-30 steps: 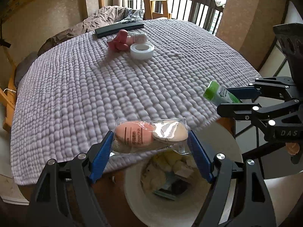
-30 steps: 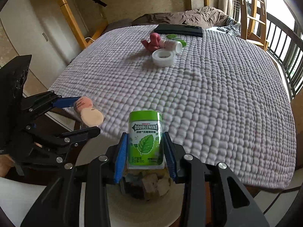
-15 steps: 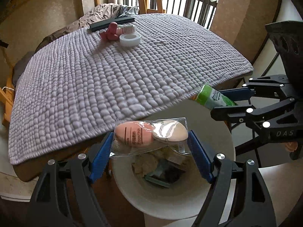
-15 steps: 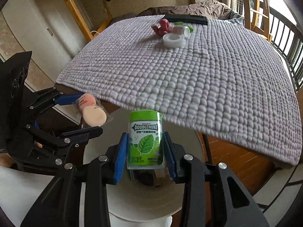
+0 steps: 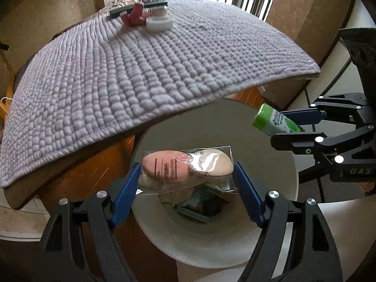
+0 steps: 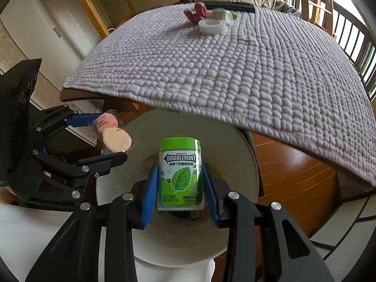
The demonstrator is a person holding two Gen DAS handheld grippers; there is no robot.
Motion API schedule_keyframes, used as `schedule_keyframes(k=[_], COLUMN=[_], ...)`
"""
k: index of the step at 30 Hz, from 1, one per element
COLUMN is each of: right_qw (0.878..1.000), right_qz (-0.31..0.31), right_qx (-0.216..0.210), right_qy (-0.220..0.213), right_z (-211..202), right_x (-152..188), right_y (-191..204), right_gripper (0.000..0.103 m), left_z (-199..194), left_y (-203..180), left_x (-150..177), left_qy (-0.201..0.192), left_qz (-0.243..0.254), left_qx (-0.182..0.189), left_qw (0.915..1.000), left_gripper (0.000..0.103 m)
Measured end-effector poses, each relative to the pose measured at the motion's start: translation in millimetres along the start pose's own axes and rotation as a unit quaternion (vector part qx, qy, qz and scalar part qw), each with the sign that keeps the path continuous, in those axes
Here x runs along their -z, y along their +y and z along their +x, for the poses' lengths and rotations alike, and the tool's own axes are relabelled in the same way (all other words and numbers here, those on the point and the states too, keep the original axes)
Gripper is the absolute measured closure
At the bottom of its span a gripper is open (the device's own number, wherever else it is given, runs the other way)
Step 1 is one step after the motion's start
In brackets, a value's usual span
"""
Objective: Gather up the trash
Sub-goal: 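Carry the bottle and sponge pack in both tools over the white bin, then open both tools to drop the bottle and sponge pack into the bin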
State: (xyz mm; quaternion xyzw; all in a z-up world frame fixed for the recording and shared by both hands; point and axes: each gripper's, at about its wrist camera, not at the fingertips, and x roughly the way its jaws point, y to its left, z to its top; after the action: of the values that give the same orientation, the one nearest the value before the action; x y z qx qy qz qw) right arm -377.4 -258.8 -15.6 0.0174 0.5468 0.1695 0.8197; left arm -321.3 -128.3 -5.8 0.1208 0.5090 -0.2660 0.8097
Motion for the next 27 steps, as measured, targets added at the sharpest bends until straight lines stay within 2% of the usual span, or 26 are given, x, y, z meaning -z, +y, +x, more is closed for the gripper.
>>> schedule_keyframes(k=[22,27], right_qw=[0.999,0.999], right_qz=[0.020,0.020], right_qx=[0.009,0.012], right_qy=[0.026,0.029], right_z=[43.3,52.5], right_x=[2.0,13.9], right_y=[2.2,11.9], right_gripper=[0.066,0.066], left_z=[48.5,57.8], left_y=[6.9,9.6], left_x=[26.3,31.8], left_qy=[0.043,0.048], left_qz=[-0.019,-0.016], left_qx=[-0.018,-0.019], left_qw=[0.9987,0.9985], left_gripper=[0.023,0.023])
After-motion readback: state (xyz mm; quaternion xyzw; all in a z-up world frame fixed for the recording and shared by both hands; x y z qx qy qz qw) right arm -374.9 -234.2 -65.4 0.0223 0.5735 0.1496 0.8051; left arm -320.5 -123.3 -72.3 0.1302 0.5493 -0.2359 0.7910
